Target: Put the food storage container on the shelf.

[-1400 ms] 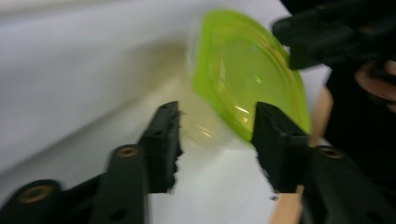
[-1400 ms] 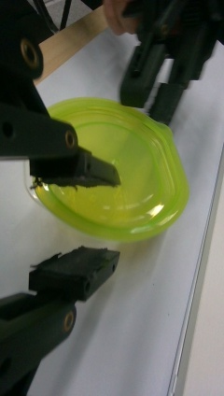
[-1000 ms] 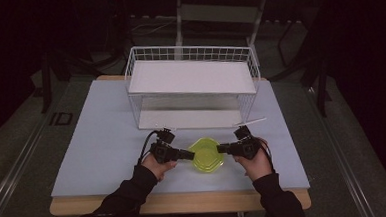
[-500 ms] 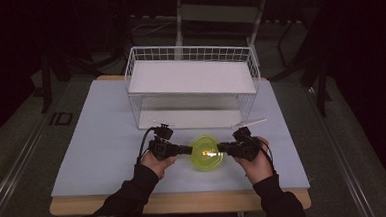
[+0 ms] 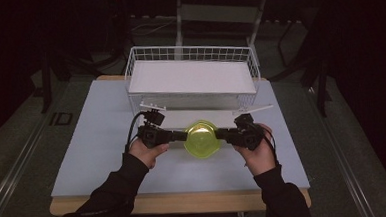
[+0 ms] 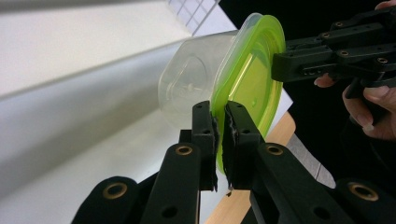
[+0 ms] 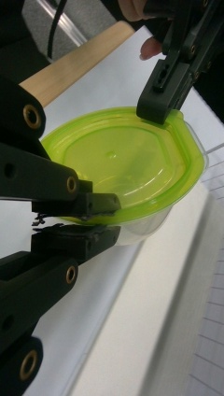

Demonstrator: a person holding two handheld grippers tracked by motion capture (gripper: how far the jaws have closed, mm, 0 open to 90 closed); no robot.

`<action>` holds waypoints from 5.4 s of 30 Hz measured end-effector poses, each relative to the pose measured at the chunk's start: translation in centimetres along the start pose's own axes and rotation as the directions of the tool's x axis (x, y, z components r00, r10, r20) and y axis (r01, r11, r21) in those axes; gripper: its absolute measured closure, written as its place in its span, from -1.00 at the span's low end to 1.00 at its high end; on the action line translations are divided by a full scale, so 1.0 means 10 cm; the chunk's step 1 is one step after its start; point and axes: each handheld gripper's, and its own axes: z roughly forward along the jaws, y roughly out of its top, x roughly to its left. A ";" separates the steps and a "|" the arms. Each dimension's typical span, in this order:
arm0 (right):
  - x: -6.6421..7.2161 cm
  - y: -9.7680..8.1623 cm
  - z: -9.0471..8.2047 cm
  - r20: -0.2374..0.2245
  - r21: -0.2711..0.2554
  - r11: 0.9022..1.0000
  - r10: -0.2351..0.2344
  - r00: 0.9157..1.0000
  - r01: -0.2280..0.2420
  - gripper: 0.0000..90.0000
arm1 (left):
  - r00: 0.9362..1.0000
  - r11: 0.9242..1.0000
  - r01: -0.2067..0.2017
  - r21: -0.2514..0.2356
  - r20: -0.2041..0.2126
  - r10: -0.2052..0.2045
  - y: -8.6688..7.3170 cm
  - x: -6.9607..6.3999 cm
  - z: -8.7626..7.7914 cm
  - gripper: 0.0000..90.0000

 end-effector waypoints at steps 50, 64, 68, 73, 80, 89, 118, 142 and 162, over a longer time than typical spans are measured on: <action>-0.32 1.61 -0.10 0.036 -0.061 0.996 0.071 0.997 -0.069 0.87 | 0.993 0.993 0.038 -0.115 -0.107 -0.051 1.49 0.08 -0.44 0.89; -0.57 1.80 0.12 0.001 0.054 0.982 0.179 0.984 -0.179 0.84 | 0.992 0.985 0.098 -0.143 -0.066 -0.108 1.57 0.29 -0.34 0.85; -0.58 1.83 0.16 0.022 0.044 0.985 0.165 0.986 -0.166 0.75 | 0.990 0.984 0.100 -0.148 -0.085 -0.113 1.57 0.31 -0.31 0.80; -0.59 1.84 0.19 0.043 0.017 0.987 0.160 0.986 -0.161 0.58 | 0.986 0.980 0.115 -0.159 -0.105 -0.133 1.55 0.35 -0.27 0.62; -0.59 1.82 0.17 0.058 -0.026 0.988 0.155 0.986 -0.154 0.39 | 0.984 0.975 0.104 -0.198 -0.123 -0.130 1.51 0.38 -0.22 0.35; -0.32 1.61 -0.02 0.063 -0.091 0.995 0.055 0.996 -0.049 0.19 | 0.987 0.954 0.037 -0.297 -0.137 -0.081 1.28 0.39 -0.45 -0.19; 0.06 1.07 0.58 -0.027 -0.169 0.985 -0.043 0.999 0.038 0.25 | 0.966 0.913 -0.256 -0.317 -0.101 0.236 -0.40 0.37 -0.28 -0.96; -0.17 1.15 0.59 0.075 -0.194 0.981 0.044 0.996 -0.029 0.26 | 0.958 0.907 -0.284 -0.312 -0.066 0.278 -0.69 0.29 -0.19 -0.96; -0.14 1.08 0.51 0.108 -0.191 0.982 0.033 0.994 -0.012 0.12 | 0.959 0.909 -0.282 -0.306 -0.093 0.266 -0.71 0.35 -0.23 -0.96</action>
